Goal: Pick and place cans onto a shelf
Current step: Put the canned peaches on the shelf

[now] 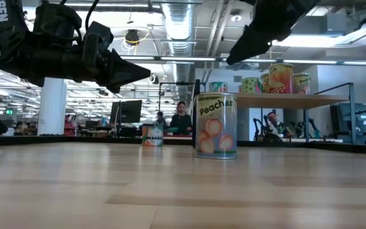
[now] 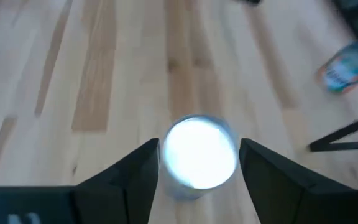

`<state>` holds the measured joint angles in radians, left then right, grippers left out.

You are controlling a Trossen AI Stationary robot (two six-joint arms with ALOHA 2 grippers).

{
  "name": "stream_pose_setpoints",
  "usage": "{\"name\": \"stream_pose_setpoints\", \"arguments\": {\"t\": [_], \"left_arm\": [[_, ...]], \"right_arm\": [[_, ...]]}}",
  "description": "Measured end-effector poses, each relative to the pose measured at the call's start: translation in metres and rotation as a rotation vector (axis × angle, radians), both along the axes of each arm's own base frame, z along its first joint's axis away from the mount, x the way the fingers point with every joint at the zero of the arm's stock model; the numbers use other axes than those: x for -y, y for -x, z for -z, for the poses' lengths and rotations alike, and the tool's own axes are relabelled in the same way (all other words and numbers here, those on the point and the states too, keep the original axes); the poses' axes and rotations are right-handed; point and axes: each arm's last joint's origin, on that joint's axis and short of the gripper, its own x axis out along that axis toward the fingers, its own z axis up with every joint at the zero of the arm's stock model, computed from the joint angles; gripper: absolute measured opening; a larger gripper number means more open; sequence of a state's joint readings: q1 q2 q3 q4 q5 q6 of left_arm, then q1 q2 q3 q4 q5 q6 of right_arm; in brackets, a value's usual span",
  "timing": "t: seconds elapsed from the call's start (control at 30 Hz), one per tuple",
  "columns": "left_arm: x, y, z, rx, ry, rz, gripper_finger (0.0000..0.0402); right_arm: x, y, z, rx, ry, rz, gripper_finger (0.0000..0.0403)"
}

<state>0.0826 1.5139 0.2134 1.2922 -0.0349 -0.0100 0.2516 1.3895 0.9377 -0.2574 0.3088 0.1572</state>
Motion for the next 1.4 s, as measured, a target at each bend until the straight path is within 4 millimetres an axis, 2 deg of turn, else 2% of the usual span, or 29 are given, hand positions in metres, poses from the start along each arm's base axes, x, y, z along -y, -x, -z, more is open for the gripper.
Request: {"name": "stream_pose_setpoints", "arguments": {"t": [0.23,0.4,0.57,0.8,0.97,1.13,1.4], "left_arm": [[0.0,0.0,0.001,-0.012,0.003,0.0,0.0001],[0.0,0.0,0.003,-0.024,0.011,0.0,0.0001],[0.0,0.0,0.003,-0.026,0.011,0.0,0.0001],[0.0,0.0,0.005,-0.045,0.013,-0.001,0.0001],[0.0,0.0,0.005,-0.045,0.013,-0.004,0.0001],[0.0,0.0,0.005,-0.046,0.005,-0.005,0.0001],[0.0,0.0,0.005,-0.046,0.003,-0.006,0.0001]], "right_arm": [[-0.011,-0.029,0.001,-0.229,0.028,-0.077,0.0199],[-0.019,-0.043,0.0,-0.315,0.081,-0.125,0.0176],[-0.021,-0.052,0.001,-0.361,0.114,-0.161,0.017],[-0.023,-0.06,0.021,-0.452,0.178,-0.213,0.0175],[-0.023,-0.065,0.033,-0.487,0.236,-0.214,0.0159],[-0.02,-0.066,0.032,-0.482,0.239,-0.212,0.0115],[-0.016,-0.066,0.03,-0.479,0.234,-0.199,0.0016]]}}
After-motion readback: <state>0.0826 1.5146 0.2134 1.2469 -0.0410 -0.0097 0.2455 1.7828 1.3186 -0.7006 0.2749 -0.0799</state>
